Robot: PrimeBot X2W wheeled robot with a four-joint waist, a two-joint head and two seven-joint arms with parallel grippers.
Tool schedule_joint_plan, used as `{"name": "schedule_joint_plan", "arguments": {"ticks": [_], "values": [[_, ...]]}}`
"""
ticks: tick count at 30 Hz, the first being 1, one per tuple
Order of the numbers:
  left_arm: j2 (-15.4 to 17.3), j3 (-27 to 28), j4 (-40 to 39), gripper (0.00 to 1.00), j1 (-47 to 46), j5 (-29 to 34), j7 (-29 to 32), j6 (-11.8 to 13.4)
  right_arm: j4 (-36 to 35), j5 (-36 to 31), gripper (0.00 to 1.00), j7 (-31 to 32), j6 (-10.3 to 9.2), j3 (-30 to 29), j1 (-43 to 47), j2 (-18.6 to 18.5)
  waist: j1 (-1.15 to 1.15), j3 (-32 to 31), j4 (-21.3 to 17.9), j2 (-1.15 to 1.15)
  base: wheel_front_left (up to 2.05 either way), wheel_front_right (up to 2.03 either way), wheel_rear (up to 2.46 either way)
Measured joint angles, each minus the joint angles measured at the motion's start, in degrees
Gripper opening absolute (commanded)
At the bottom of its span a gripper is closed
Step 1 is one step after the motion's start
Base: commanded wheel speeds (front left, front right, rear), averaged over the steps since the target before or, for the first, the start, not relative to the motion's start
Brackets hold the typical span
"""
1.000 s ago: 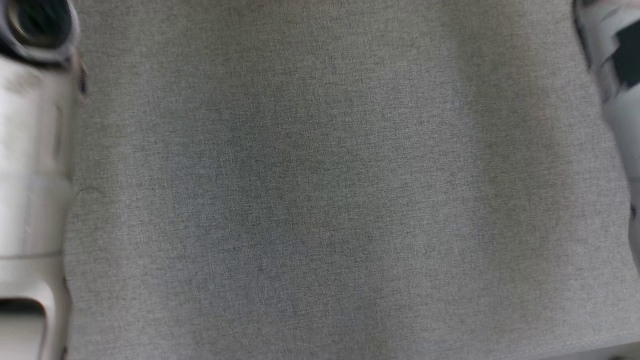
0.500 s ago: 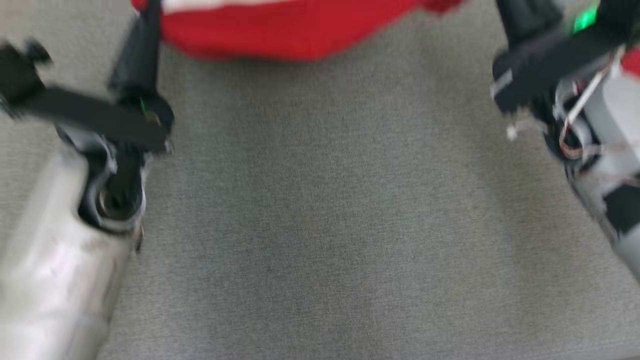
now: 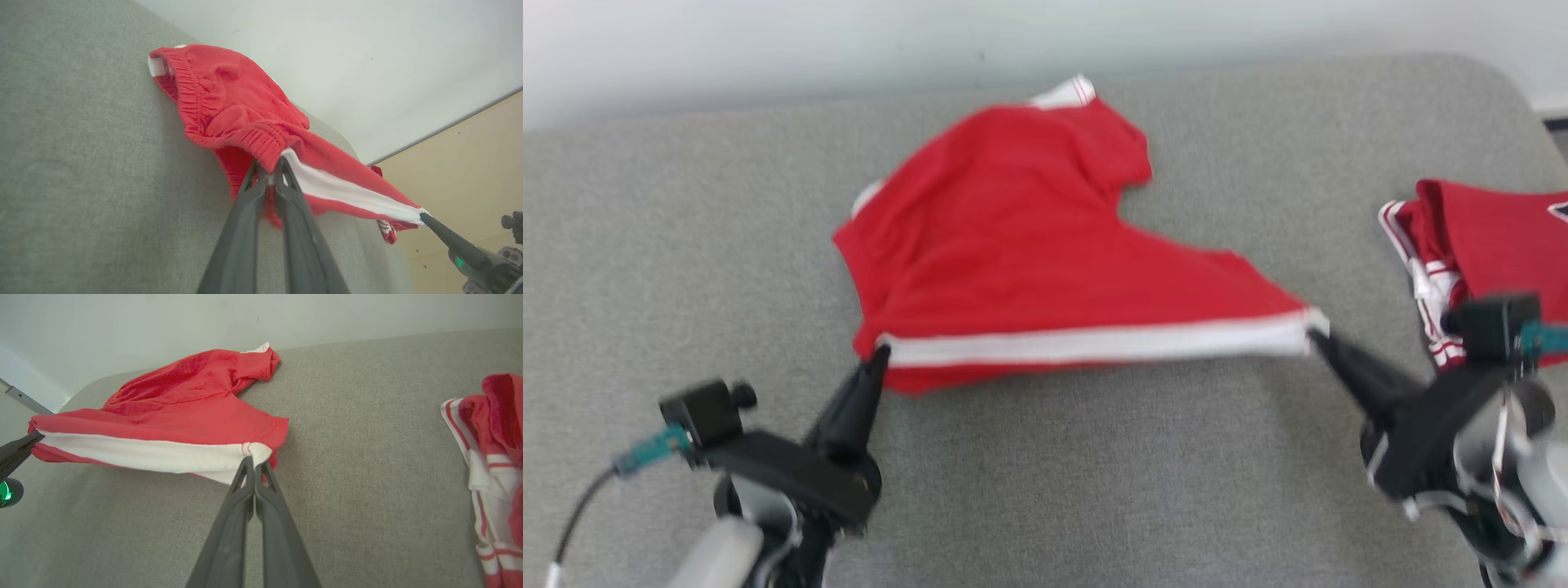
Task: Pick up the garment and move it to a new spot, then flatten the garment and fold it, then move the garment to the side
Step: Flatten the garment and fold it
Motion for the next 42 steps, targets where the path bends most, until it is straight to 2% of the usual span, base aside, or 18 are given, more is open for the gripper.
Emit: {"name": "schedule_joint_plan", "arguments": {"ticks": [6,11,15,21,23,27,34,37,42], "values": [[0.5,-2.0,-0.7,0.00,6.6,1.9,-1.0,2.3,-8.9,-4.1,0.00,14.3,0.00,-9.2,14.1,2.2,0.00,-4.3,0.3,0.00,0.00,0.00,0.00],[0.7,-2.3,-1.7,0.00,11.8,1.9,-1.7,4.6,-15.5,-8.3,0.00,26.9,0.00,-15.1,23.4,6.8,0.01,-6.9,0.0,0.00,0.00,0.00,0.00],[1.5,-3.6,-2.6,0.00,15.8,1.7,-0.1,6.7,-19.3,-11.1,0.00,35.3,0.00,-19.4,28.9,11.0,0.01,-8.3,-0.4,0.00,0.00,0.00,0.00],[3.5,-5.8,-6.2,0.00,21.3,1.5,3.6,10.1,-24.7,-15.4,0.00,43.6,0.00,-25.3,35.0,16.6,0.01,-9.4,-0.2,0.01,0.00,0.00,0.00],[3.8,-5.8,-8.0,0.00,22.5,1.3,3.9,10.9,-27.0,-15.8,0.00,43.7,0.00,-26.2,35.3,17.7,0.01,-9.4,0.1,0.01,0.00,0.00,0.00],[3.6,-4.9,-10.8,0.00,22.9,0.8,3.1,11.3,-28.7,-16.4,0.00,41.4,0.00,-26.3,32.6,17.8,0.02,-9.3,0.9,0.01,0.00,0.00,0.00],[2.2,-4.3,-12.2,0.00,19.4,0.3,3.1,10.9,-24.8,-17.3,0.00,37.9,0.00,-24.0,23.2,14.8,0.03,-8.9,2.6,0.01,0.00,0.00,0.00],[0.8,-3.4,-12.0,0.00,17.4,-0.5,2.4,10.5,-22.3,-17.5,0.00,34.5,0.00,-22.9,19.1,14.1,0.03,-8.8,3.6,0.01,0.00,0.00,0.00],[0.0,-2.0,-10.7,0.00,11.5,-0.4,2.1,9.5,-18.2,-18.5,0.00,25.2,0.00,-22.3,11.6,13.9,0.03,-8.5,5.0,0.02,0.00,0.00,0.00]]}}
